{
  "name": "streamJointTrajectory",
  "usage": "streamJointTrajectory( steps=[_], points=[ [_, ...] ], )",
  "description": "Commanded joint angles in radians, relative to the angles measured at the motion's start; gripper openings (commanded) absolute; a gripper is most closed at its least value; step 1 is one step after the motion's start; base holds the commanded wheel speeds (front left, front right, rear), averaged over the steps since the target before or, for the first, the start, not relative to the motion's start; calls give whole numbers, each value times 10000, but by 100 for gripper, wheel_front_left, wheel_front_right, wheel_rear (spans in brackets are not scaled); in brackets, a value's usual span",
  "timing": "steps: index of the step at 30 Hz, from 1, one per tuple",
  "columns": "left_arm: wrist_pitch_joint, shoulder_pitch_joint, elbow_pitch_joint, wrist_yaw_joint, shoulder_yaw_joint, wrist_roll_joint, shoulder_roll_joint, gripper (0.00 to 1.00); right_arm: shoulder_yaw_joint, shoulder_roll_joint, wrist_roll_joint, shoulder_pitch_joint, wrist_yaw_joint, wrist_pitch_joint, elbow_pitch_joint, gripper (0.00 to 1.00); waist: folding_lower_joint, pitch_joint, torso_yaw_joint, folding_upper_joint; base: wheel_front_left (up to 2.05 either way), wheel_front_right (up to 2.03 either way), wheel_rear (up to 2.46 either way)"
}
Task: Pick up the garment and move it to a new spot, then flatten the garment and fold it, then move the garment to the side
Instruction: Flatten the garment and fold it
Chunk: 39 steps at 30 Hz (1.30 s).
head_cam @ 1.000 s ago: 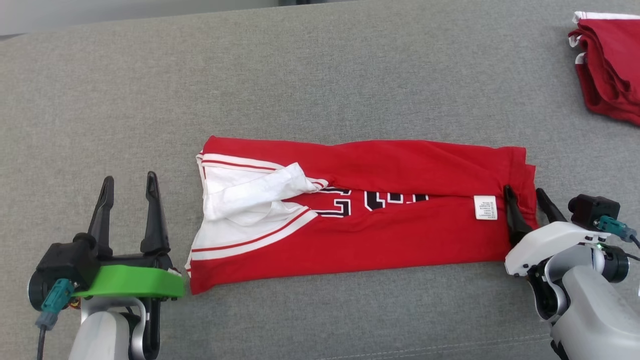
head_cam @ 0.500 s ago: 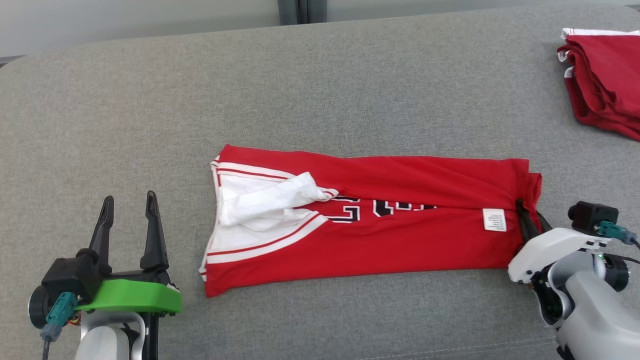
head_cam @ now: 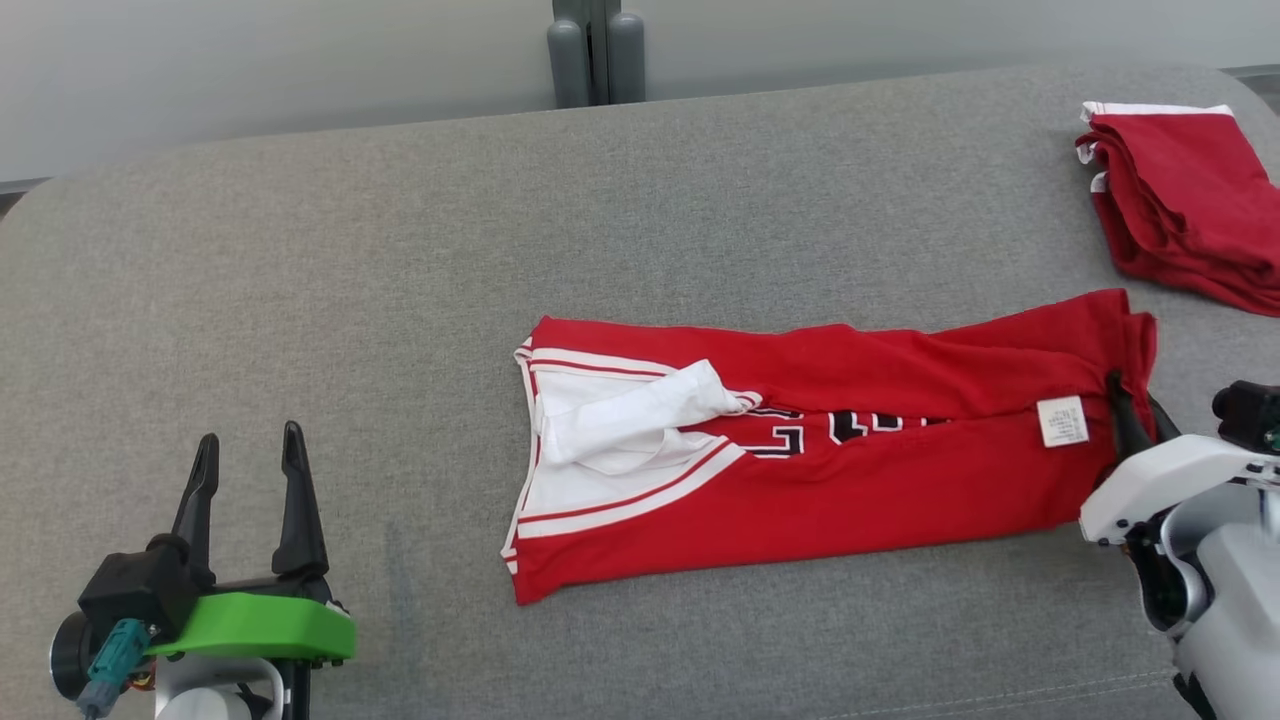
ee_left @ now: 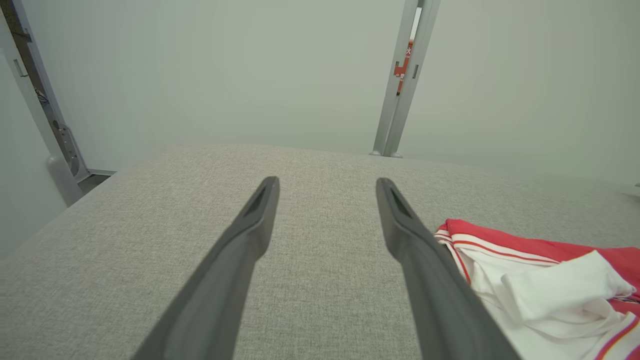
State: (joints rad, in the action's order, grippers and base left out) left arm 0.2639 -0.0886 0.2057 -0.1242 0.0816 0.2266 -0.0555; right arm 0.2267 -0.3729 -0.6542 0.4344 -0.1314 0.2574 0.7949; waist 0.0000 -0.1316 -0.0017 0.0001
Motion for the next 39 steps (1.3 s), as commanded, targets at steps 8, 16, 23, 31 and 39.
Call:
streamJointTrajectory(
  steps=[8,16,23,31,39],
  points=[
    [-1,274,-42,-45,194,-167,19,100,858,897,54,-159,11,-152,-1668,0,0,171,33,-1,0,0,0],
    [-1,29,9,-61,59,-187,34,100,1938,2090,293,307,8,-814,-2800,0,0,-16,312,-1,0,0,0],
    [-1,-352,138,-60,-209,-17,39,100,2760,3003,339,983,8,-1073,-2527,0,0,-335,859,-1,0,0,0],
    [-1,-714,294,-2,-566,291,40,100,4172,3219,-586,1740,7,-915,-2008,0,0,-751,1493,-1,0,0,0],
    [-1,-939,430,101,-798,454,41,100,5313,3207,-1587,2377,7,-321,-1050,100,0,-916,1738,-1,0,0,0]
  ],
)
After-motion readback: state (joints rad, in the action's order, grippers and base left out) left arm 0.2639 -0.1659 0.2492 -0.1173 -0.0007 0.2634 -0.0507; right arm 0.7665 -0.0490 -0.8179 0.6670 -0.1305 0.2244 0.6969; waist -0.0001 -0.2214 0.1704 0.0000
